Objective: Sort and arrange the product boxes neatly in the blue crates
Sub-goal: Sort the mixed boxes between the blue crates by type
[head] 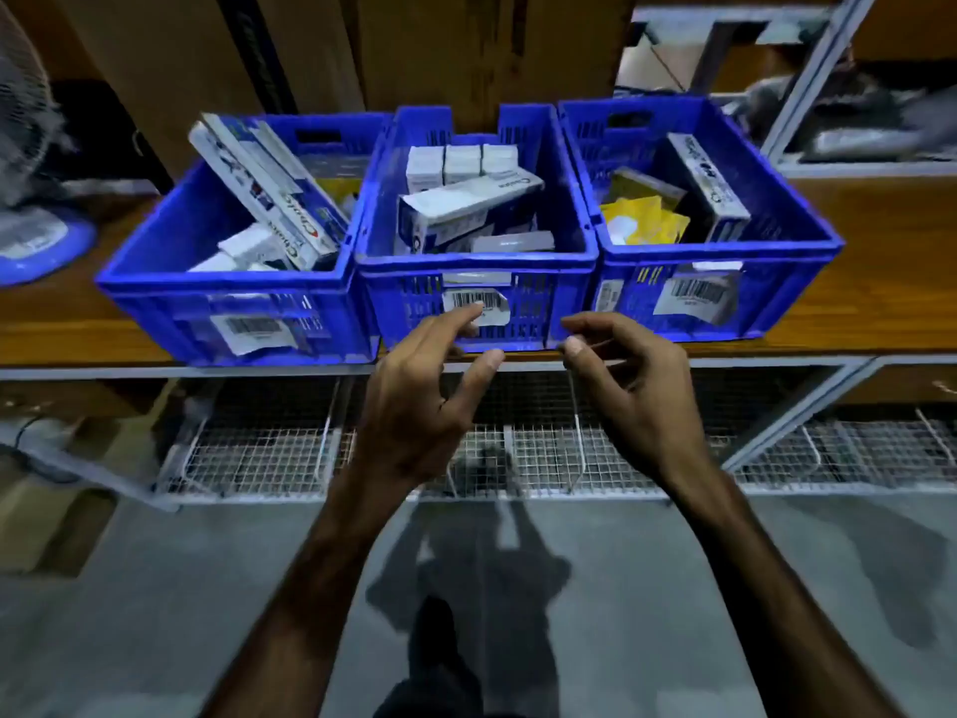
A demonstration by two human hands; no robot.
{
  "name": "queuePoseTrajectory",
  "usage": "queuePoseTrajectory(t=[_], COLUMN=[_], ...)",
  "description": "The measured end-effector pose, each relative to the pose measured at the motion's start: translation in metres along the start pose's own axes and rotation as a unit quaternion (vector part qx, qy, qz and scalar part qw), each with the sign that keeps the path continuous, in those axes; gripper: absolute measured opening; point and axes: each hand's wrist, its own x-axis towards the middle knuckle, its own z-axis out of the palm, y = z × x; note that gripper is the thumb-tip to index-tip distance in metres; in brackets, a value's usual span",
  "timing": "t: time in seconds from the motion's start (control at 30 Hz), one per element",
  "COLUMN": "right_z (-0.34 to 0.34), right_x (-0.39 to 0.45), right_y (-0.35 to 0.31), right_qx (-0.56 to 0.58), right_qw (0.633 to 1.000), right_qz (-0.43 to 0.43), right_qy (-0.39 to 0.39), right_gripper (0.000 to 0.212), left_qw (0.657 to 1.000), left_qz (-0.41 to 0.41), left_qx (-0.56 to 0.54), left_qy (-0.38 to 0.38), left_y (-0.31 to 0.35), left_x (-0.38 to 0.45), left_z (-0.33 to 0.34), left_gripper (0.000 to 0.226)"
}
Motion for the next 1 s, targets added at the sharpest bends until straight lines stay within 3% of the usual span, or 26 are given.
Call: queuePoseTrajectory(t=[0.33,0.53,1.0], right_z=[0.019,0.008,-0.086], right_x=[0.053,0.076,0.188], right_y=[0.018,0.044,0.141], right_qx=[-0.047,-0.07,-0.049], right_qw=[0.99,0.984,0.996], right_qz=[0.07,0.084,0.037], right_qy=[0.115,0.139,0.066], right_gripper=[0.016,0.015,0.015], left_qw=[0.992,0.985,0.996], left_qz=[-0.001,0.016,0.015], left_qx=[-0.118,-0.145,-0.068], left_qy=[-0.053,-0.095,-0.054], left_y=[-0.06,-0.073,-0.039], left_x=[0.091,0.126,0.214], left_z=[0.036,0.071,0.163], left_gripper=[0.043,0.04,0.034])
